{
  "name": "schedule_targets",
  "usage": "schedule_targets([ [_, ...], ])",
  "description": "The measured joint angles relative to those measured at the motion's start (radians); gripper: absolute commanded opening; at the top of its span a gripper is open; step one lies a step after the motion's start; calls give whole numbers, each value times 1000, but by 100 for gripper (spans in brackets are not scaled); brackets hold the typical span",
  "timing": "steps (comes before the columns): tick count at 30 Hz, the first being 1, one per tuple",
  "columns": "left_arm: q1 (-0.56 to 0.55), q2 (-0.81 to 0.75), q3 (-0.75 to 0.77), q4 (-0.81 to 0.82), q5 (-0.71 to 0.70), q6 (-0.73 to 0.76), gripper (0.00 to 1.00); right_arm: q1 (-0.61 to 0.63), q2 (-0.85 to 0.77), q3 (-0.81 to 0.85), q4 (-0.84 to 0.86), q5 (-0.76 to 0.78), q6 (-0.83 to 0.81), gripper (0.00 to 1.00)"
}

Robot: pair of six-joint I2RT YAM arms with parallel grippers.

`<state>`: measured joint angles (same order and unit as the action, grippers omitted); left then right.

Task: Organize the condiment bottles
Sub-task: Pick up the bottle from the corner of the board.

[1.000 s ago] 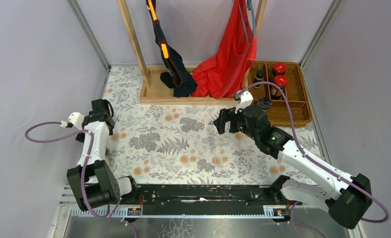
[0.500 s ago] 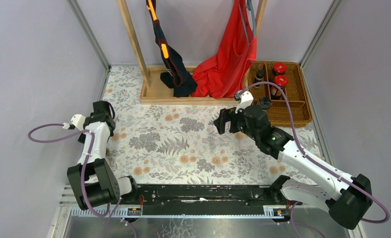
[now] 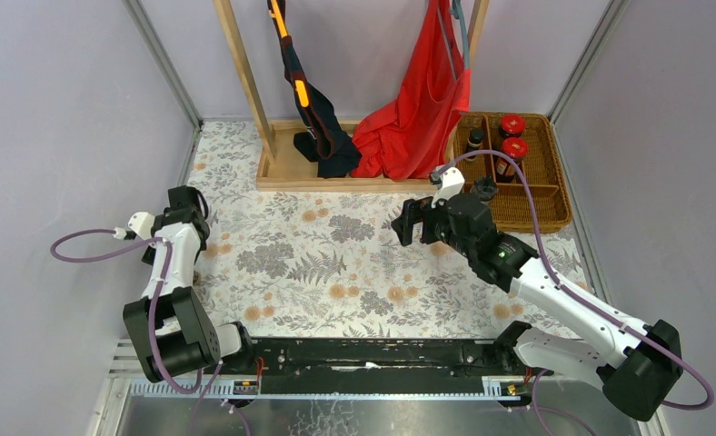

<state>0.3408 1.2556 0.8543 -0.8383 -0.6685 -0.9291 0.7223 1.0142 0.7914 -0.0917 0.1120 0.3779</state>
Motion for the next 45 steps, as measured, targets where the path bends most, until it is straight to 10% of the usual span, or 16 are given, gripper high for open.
schedule_targets([
  [17, 21, 8, 0, 4, 11, 6, 40, 0, 0, -1, 0, 0, 0, 100],
  [22, 22, 8, 0, 5, 11, 6, 11, 0, 0, -5, 0, 0, 0, 100],
  [27, 22, 8, 0, 8, 14, 7, 2, 0, 0, -5, 0, 0, 0, 100],
  [45, 18, 8, 1, 13, 19, 18, 0, 0, -18, -29, 16, 3, 6, 100],
])
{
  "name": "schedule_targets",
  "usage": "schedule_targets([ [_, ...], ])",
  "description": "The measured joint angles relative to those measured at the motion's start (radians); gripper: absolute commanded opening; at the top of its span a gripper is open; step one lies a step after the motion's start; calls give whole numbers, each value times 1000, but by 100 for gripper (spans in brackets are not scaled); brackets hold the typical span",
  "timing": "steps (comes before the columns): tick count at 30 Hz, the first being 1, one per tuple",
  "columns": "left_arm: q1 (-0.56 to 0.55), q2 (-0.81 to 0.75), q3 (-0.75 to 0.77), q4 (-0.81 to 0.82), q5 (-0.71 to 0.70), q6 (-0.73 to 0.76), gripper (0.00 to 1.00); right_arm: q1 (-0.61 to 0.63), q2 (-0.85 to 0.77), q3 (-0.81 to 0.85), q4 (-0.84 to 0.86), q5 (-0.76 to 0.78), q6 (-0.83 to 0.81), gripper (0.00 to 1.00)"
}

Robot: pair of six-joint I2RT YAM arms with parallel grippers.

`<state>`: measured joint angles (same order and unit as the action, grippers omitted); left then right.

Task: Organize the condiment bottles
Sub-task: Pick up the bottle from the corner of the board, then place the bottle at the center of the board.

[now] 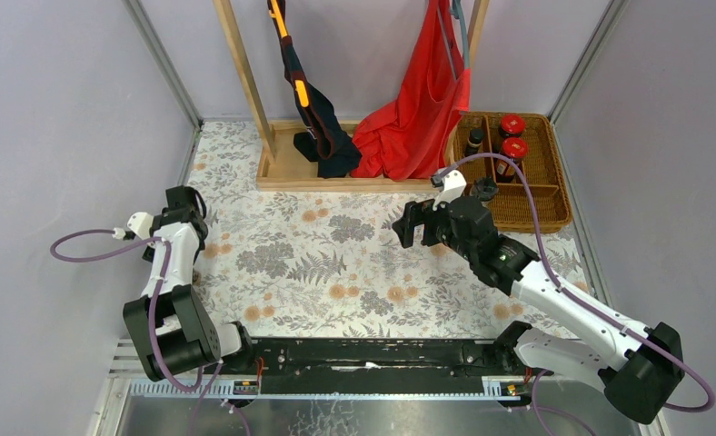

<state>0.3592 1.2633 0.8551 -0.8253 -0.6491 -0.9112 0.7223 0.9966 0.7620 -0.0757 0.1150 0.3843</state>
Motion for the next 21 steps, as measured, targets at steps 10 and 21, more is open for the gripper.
schedule_targets([
  [10, -126, 2, 31, 0, -3, 3, 0, 0, -2, -3, 7, 6, 1, 100],
  [21, -468, 153, 191, -27, -55, -31, 0, 0, -2, -9, 7, 25, 1, 100],
])
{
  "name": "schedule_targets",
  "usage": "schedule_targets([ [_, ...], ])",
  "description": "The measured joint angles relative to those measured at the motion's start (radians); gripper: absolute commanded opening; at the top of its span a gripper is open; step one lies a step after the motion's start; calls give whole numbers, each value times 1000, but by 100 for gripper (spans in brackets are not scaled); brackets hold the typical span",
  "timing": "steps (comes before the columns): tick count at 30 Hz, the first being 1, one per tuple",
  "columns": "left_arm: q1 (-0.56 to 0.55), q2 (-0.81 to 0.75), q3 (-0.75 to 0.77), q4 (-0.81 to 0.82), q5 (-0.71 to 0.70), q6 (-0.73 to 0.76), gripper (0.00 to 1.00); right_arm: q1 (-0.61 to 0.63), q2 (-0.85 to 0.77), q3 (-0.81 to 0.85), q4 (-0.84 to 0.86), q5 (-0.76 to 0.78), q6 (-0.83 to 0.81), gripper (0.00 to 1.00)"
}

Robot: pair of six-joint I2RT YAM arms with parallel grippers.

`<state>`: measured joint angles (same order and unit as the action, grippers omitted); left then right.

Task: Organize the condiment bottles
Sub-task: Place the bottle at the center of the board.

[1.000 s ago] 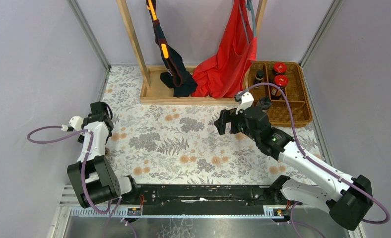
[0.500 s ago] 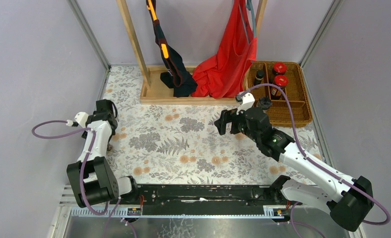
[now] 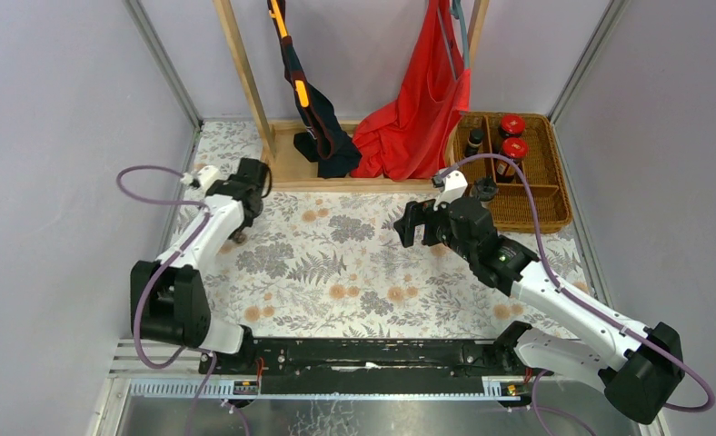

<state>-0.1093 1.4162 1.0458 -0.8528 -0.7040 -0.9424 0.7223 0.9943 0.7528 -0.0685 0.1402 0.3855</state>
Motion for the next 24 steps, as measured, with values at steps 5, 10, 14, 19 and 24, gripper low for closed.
schedule_targets([
  [5, -164, 86, 107, -24, 0, -9, 0, 0, 0, -1, 0, 7, 0, 100],
  [10, -304, 119, 189, -45, 7, -24, 0, 0, 0, -1, 1, 11, 0, 100],
  [14, -426, 168, 277, -73, 3, -44, 0, 0, 0, -1, 1, 25, 0, 100],
  [19, -579, 253, 370, -92, -2, -66, 0, 0, 0, -5, 1, 35, 1, 100],
  [24, -699, 328, 424, -111, -1, -83, 0, 0, 0, -6, 0, 58, 6, 100],
])
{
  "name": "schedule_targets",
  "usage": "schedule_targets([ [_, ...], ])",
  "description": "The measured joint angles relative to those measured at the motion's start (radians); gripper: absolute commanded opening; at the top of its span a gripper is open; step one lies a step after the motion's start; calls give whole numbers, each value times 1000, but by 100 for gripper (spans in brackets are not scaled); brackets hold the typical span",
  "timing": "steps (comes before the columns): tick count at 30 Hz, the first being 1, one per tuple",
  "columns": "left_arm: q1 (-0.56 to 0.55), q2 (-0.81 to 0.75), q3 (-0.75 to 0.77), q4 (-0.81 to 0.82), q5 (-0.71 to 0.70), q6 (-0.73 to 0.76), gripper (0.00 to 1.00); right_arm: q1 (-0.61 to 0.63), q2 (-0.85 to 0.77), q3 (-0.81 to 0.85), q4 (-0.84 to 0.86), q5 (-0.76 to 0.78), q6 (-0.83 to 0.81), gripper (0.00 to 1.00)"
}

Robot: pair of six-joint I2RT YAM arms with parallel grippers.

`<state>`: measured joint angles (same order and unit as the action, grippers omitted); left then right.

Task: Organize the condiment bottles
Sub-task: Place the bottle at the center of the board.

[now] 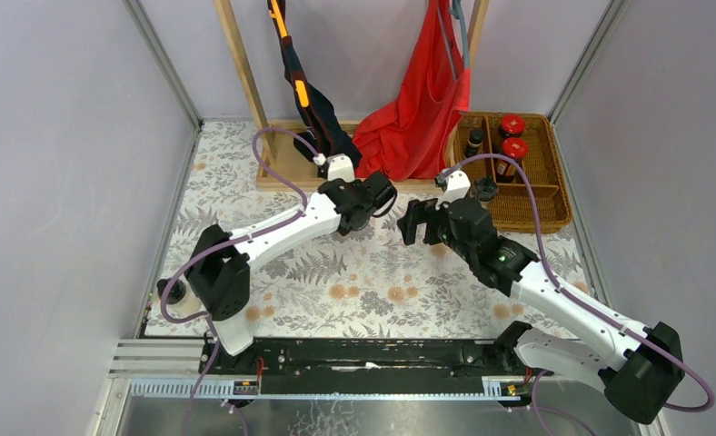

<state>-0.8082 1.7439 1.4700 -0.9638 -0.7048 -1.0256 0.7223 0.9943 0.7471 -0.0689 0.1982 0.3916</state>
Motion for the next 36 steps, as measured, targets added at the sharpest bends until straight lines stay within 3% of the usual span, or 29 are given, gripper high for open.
schedule_targets([
  [36, -29, 53, -82, 74, 74, -13, 0, 0, 2, -2, 0, 26, 5, 100],
])
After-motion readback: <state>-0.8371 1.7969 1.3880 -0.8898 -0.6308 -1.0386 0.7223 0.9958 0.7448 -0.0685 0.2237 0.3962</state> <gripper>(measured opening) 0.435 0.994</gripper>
